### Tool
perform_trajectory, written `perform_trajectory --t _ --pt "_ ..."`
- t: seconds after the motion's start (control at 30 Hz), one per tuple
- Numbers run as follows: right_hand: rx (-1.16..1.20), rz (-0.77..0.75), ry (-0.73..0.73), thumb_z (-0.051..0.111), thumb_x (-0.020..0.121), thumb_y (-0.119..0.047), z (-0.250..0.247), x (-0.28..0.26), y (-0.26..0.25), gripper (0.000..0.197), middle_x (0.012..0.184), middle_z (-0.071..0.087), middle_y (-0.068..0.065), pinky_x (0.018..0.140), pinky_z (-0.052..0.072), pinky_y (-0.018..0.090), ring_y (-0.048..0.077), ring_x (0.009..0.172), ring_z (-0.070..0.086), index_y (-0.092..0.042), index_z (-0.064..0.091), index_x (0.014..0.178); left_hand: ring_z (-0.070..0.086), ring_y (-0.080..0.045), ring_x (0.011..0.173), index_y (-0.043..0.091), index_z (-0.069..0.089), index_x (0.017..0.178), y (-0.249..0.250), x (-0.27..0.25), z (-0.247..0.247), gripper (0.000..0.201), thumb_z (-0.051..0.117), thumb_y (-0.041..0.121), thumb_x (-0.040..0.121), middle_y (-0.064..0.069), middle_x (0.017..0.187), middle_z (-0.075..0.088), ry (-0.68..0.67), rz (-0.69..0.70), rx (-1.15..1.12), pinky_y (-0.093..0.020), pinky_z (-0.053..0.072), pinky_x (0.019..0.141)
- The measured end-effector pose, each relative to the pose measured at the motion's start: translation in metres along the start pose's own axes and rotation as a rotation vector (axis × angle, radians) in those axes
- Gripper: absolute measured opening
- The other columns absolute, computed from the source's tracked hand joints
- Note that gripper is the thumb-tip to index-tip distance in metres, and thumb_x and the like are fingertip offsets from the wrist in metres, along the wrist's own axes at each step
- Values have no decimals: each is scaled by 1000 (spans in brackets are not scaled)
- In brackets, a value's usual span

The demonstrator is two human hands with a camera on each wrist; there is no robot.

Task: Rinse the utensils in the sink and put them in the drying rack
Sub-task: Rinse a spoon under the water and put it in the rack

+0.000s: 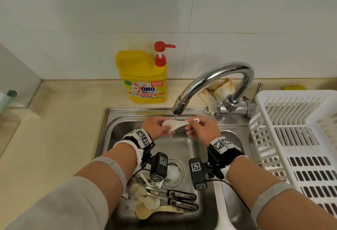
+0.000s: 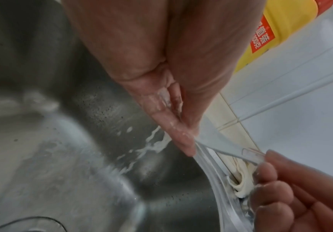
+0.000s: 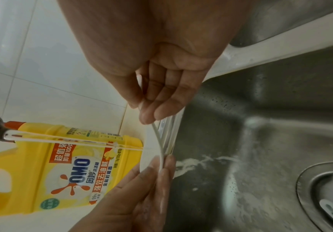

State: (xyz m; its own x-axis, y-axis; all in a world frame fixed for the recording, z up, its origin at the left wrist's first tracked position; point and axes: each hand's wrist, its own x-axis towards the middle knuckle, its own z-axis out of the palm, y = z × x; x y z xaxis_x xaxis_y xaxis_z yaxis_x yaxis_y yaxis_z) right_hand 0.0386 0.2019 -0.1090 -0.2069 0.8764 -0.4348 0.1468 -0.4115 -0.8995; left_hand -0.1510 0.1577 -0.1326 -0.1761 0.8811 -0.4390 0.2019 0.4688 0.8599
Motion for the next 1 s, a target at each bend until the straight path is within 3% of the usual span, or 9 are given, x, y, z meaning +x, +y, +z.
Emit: perform_trajectory --t 0.07,0.2,0.3,0.37,0.47,0.6,0.73,0.9,1.0 --pt "2 1 1 63 97 -13 1 0 0 13 71 72 11 54 56 28 19 56 63 -2 70 94 75 -17 77 7 71 103 2 -3 -1 16 73 3 87 -12 95 74 7 -23 -67 -18 59 64" --pt "-4 -9 -4 62 97 -12 1 1 -2 14 72 73 11 53 55 26 18 55 64 -1 70 95 77 -21 76 11 72 106 1 -2 0 15 68 17 94 -14 87 77 46 -33 -65 -27 63 68" --pt "-20 -29 7 63 97 -14 1 1 1 15 73 73 11 52 55 26 16 54 64 -1 71 96 77 -23 85 6 71 114 0 -2 1 21 61 5 95 -15 99 76 21 -13 -25 -35 62 80" --pt "-31 -30 5 63 97 -14 3 2 4 15 73 73 12 54 55 26 16 54 64 -2 71 97 74 -21 94 8 73 113 1 -4 1 28 67 0 87 -11 102 76 14 29 51 -36 61 86" --pt "-10 -6 -9 62 97 -13 2 1 6 14 73 73 13 54 56 27 16 55 64 -3 72 97 72 -17 88 8 74 107 1 -6 1 28 73 -1 81 -7 98 76 15 31 88 -25 60 78" --pt "44 43 -45 60 99 -15 0 1 4 16 78 75 16 53 55 25 19 58 69 -3 70 100 76 -26 88 9 76 102 -6 -2 0 16 73 8 86 -12 95 77 12 -10 -32 -43 61 85" --pt "117 109 -107 51 104 -18 1 1 3 23 84 76 20 58 59 27 25 68 74 -3 67 98 77 -24 80 8 73 109 -8 -3 -2 18 61 13 97 -15 88 77 17 -37 -67 -41 61 83" --pt "40 64 -78 59 98 -8 9 9 11 11 78 74 14 59 57 25 18 60 70 -3 67 94 76 -29 89 -4 67 114 -12 -6 -15 22 50 0 99 -23 108 69 -8 -52 -52 -39 62 82" --pt "-40 50 -68 69 92 -9 17 11 16 3 75 74 12 54 53 23 15 58 66 -6 69 90 74 -33 94 1 68 110 -13 -11 -26 21 56 -6 94 -21 110 68 8 -61 -60 -35 63 78"
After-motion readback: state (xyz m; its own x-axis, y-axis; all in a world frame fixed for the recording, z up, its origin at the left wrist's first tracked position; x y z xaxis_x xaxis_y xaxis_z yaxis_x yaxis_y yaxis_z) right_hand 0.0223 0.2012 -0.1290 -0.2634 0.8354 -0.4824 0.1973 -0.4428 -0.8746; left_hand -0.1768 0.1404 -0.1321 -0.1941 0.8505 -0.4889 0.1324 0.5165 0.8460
